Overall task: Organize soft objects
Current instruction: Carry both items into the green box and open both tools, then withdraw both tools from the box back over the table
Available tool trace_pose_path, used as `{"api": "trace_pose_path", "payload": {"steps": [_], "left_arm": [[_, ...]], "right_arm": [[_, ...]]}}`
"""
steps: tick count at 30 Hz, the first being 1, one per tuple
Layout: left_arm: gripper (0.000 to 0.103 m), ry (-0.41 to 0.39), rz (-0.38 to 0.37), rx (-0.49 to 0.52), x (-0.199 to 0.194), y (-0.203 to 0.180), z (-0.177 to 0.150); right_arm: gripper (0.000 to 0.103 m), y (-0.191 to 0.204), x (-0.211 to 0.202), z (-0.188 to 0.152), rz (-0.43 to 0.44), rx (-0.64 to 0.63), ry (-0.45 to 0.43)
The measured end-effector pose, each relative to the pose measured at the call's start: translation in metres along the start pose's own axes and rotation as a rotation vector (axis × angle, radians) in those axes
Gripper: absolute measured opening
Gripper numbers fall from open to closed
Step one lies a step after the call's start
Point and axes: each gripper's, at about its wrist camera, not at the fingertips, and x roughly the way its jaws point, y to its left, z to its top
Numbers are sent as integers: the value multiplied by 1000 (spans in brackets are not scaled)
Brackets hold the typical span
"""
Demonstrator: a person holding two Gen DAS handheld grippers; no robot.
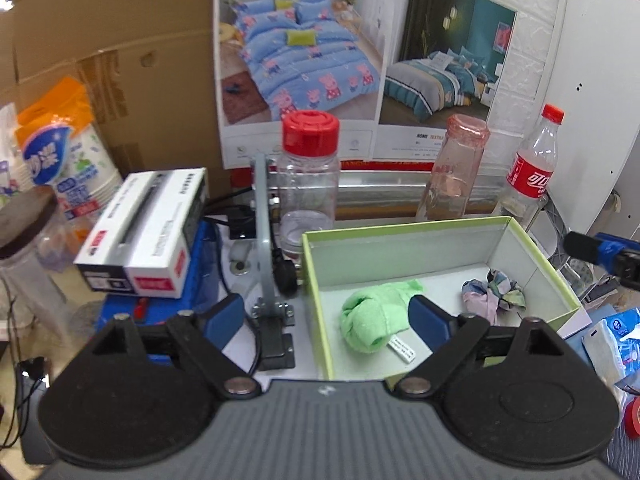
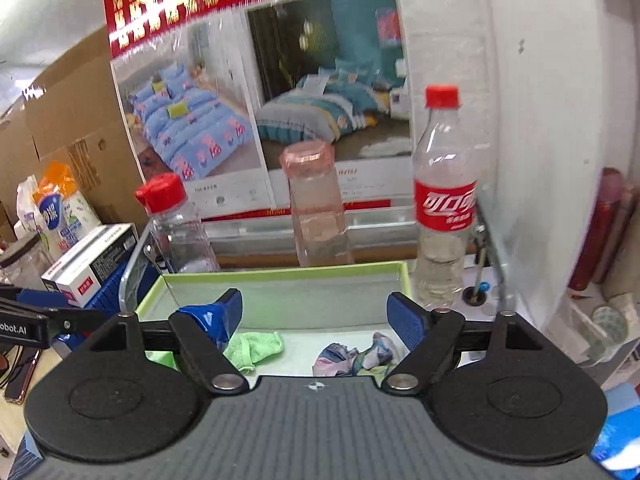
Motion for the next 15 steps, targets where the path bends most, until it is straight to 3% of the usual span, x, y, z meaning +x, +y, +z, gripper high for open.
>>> {"api": "trace_pose_path", "payload": {"steps": [5, 15], "left_arm": [[91, -46, 29, 7, -41, 7, -10], [92, -123, 71, 16, -112, 14, -34]], "right_arm": [[67, 2, -51, -2, -20, 11, -88], [68, 8, -128, -20, -38, -7, -161]]}}
